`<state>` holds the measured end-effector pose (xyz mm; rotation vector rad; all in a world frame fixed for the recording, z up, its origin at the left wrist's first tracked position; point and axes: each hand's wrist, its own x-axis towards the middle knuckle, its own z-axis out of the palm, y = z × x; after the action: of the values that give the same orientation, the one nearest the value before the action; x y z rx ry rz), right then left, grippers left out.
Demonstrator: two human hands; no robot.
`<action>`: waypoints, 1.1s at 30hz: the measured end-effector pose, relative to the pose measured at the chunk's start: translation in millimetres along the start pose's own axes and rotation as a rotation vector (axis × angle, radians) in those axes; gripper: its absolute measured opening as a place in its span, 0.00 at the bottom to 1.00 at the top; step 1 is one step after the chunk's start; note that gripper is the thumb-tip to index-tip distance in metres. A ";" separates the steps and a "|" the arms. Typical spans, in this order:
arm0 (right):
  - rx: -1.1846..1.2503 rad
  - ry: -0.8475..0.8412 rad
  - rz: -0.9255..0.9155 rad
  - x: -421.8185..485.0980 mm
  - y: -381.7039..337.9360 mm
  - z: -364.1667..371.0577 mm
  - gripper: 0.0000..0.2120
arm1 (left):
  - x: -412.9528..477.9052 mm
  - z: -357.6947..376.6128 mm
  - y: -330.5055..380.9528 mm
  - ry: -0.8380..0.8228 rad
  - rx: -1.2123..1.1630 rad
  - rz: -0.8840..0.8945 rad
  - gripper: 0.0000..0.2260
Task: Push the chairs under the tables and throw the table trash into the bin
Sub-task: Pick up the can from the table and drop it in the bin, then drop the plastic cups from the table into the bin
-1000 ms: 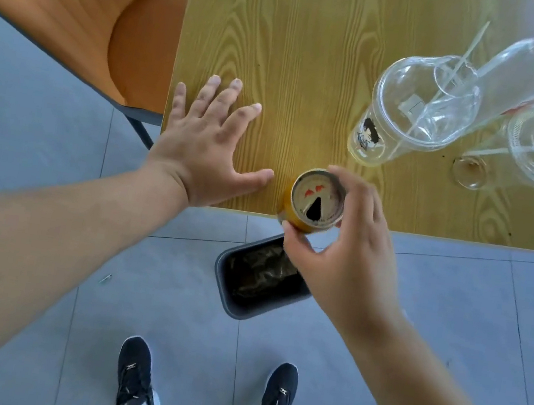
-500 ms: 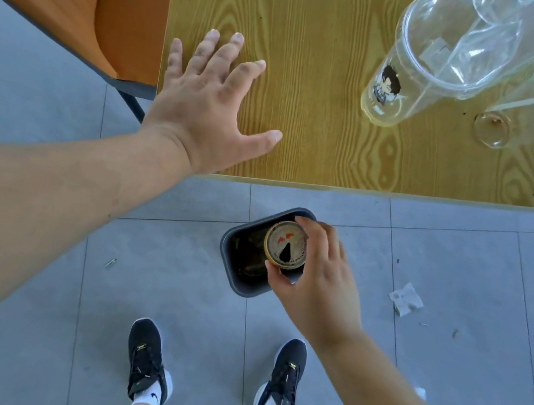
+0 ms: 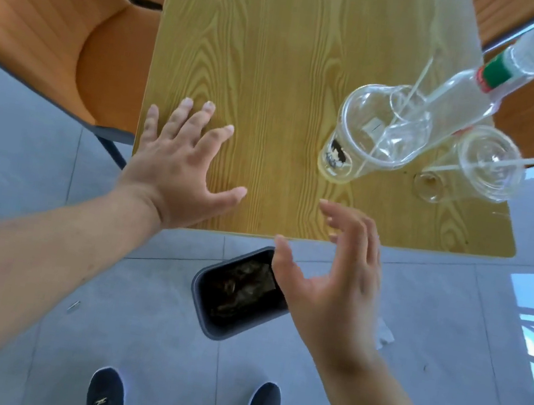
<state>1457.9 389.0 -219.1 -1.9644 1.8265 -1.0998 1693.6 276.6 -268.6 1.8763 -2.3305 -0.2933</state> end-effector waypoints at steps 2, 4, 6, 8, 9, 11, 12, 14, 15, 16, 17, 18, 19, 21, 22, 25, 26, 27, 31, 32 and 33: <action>-0.005 0.154 -0.063 32.3 -5.5 -13.2 0.27 | -0.7 1.4 -0.6 0.003 0.006 0.005 0.42; -0.031 0.253 -0.057 59.7 -6.3 -22.9 0.31 | -1.5 2.7 -1.4 0.008 0.009 0.007 0.43; -0.057 0.276 -0.007 80.4 -3.6 -27.6 0.36 | -2.4 3.0 -2.0 0.007 0.013 0.008 0.43; -0.082 0.212 0.062 96.0 -0.2 -26.6 0.44 | -3.1 1.8 -2.4 0.000 0.018 0.004 0.43; -0.082 0.159 0.095 101.5 1.1 -24.3 0.48 | -3.2 0.9 -2.4 -0.004 0.018 0.001 0.42; -0.045 0.067 0.141 108.1 4.1 -18.4 0.50 | -3.5 -0.6 -1.7 -0.010 0.011 -0.006 0.42; -0.025 0.049 0.153 109.6 5.9 -15.9 0.49 | -3.5 -1.2 -1.2 -0.014 0.008 -0.009 0.42; -0.006 0.066 0.149 109.0 9.0 -13.4 0.46 | -3.6 -1.0 0.2 -0.021 0.007 -0.011 0.42; 0.000 0.076 0.138 106.4 9.9 -12.9 0.44 | -3.8 -0.5 0.7 -0.022 0.006 -0.010 0.42; 0.002 0.077 0.127 102.4 10.2 -13.0 0.44 | -4.1 0.0 0.9 -0.022 0.004 -0.010 0.42; -0.002 0.068 0.114 96.8 10.0 -13.8 0.44 | -4.2 0.5 1.0 -0.020 0.001 -0.010 0.42; -0.010 0.054 0.097 89.9 9.5 -14.7 0.44 | -3.8 0.6 1.1 -0.019 -0.001 -0.009 0.42; -0.014 0.037 0.079 81.5 8.5 -15.9 0.43 | -4.0 0.9 1.0 -0.018 -0.002 -0.010 0.41; -0.008 0.012 0.043 62.9 4.8 -19.6 0.44 | -2.9 0.9 0.9 -0.011 -0.002 -0.013 0.41; 0.004 -0.005 0.027 51.5 1.9 -21.3 0.44 | -2.8 1.1 1.0 -0.010 -0.001 -0.013 0.41; 0.057 -0.060 -0.012 14.5 -11.2 -27.1 0.42 | -2.6 1.9 1.1 -0.005 -0.004 -0.010 0.41; 0.071 -0.081 -0.022 1.7 -16.2 -28.5 0.42 | -2.8 2.0 1.0 -0.003 -0.008 -0.011 0.41; 0.081 -0.102 -0.036 -11.1 -20.8 -29.0 0.41 | -2.9 1.9 0.7 -0.003 -0.010 -0.014 0.41; 0.069 -0.198 -0.057 -57.1 -22.3 -21.3 0.41 | -3.0 2.5 -0.6 0.006 -0.015 -0.015 0.41; 0.063 -0.231 -0.048 -65.7 -18.2 -17.6 0.41 | -2.7 2.7 -0.7 0.007 -0.015 -0.012 0.40; 0.050 -0.264 -0.039 -72.6 -12.7 -13.3 0.40 | -2.2 2.9 -0.7 0.009 -0.013 -0.011 0.40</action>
<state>1463.5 463.2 -227.7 -2.0143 1.6152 -0.8404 1694.1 278.8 -271.6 1.8814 -2.3074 -0.3001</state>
